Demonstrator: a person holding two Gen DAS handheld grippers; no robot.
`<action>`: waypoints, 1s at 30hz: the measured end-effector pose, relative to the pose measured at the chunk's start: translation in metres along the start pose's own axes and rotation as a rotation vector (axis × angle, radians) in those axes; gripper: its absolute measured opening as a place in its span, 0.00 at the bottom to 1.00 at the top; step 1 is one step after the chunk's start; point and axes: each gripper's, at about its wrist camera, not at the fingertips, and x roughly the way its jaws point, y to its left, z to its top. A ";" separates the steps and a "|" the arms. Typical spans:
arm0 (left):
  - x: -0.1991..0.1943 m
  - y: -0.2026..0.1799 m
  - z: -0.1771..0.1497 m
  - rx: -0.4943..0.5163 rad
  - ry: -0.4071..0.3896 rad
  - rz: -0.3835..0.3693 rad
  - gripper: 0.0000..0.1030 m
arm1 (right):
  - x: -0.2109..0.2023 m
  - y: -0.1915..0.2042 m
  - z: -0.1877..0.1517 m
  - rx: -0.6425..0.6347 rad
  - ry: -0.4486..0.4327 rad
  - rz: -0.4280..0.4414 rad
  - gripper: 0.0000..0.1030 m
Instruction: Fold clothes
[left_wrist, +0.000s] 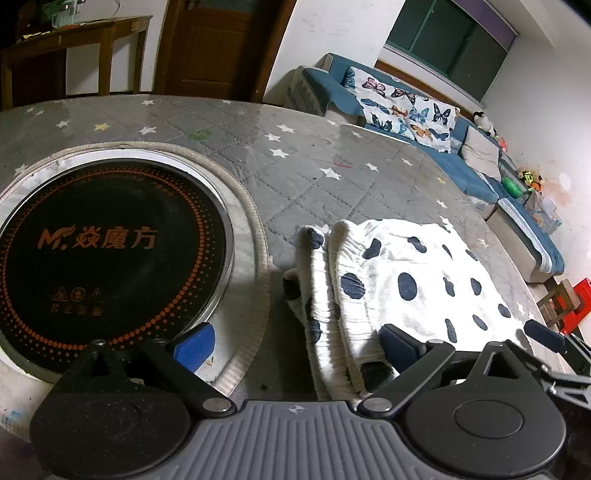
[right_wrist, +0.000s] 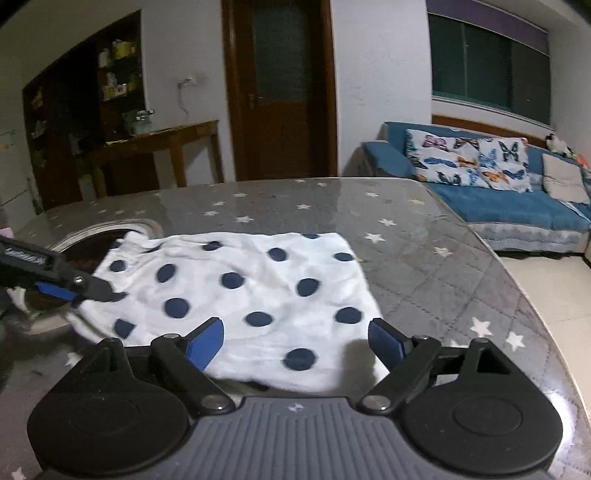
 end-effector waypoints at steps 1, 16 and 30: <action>0.000 -0.001 0.000 0.002 -0.001 0.000 0.95 | 0.000 0.003 -0.002 -0.003 0.006 0.011 0.85; -0.015 -0.018 0.013 0.104 -0.125 0.011 1.00 | 0.001 0.007 0.005 0.000 -0.018 0.076 1.00; 0.015 -0.032 0.035 0.175 -0.098 0.057 1.00 | 0.063 0.000 0.050 0.032 0.084 0.116 1.00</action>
